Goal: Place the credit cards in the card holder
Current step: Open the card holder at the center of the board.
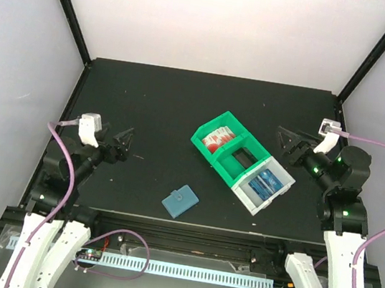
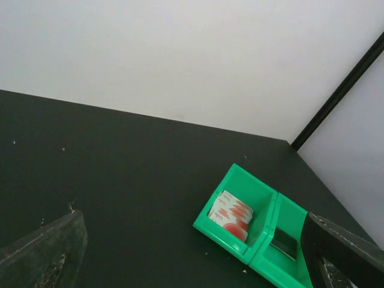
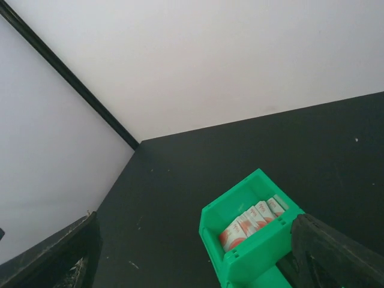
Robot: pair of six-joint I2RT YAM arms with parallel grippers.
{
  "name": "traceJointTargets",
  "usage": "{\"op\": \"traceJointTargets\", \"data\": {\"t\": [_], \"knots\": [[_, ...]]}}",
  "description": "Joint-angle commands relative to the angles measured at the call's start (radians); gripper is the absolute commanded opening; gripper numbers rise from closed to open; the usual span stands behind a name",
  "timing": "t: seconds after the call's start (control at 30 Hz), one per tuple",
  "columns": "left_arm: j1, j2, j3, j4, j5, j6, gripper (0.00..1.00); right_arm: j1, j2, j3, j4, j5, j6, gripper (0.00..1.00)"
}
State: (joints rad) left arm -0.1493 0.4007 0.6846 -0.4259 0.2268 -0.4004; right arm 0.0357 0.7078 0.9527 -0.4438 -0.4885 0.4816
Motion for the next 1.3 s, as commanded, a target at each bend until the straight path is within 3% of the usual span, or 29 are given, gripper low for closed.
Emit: {"op": "traceJointTargets", "data": {"t": [0.0, 0.17, 0.37, 0.47, 0.6, 0.77, 0.9, 1.07, 1.27], "knots": [[0.012, 0.019, 0.044, -0.015, 0.065, 0.009, 0.99, -0.011, 0.009, -0.007, -0.014, -0.052, 0.030, 0.87], [0.014, -0.030, 0.006, 0.038, 0.117, 0.004, 0.99, -0.013, 0.037, -0.012, -0.056, -0.059, 0.070, 0.86], [0.015, -0.065, -0.073, 0.186, 0.344, -0.060, 0.99, 0.003, 0.046, -0.134, 0.124, -0.263, 0.185, 0.85], [0.016, -0.028, -0.139, 0.314, 0.497, -0.147, 0.99, 0.098, 0.066, -0.155, 0.127, -0.155, 0.188, 0.84], [0.005, 0.056, -0.176, 0.327, 0.533, -0.162, 0.99, 0.272, 0.161, -0.149, 0.092, -0.029, 0.169, 0.83], [-0.043, 0.125, -0.192, 0.268, 0.487, -0.161, 0.99, 0.538, 0.274, -0.184, 0.126, 0.167, 0.164, 0.82], [-0.172, 0.178, -0.202, 0.214, 0.346, -0.163, 0.99, 0.710, 0.411, -0.192, 0.155, 0.250, 0.136, 0.85], [-0.343, 0.352, -0.125, 0.017, 0.096, -0.162, 0.99, 0.855, 0.607, -0.124, 0.127, 0.358, 0.103, 0.86], [-0.418, 0.398, -0.169, -0.004, 0.021, -0.268, 0.97, 0.972, 0.779, -0.090, 0.094, 0.430, 0.050, 0.85]]}}
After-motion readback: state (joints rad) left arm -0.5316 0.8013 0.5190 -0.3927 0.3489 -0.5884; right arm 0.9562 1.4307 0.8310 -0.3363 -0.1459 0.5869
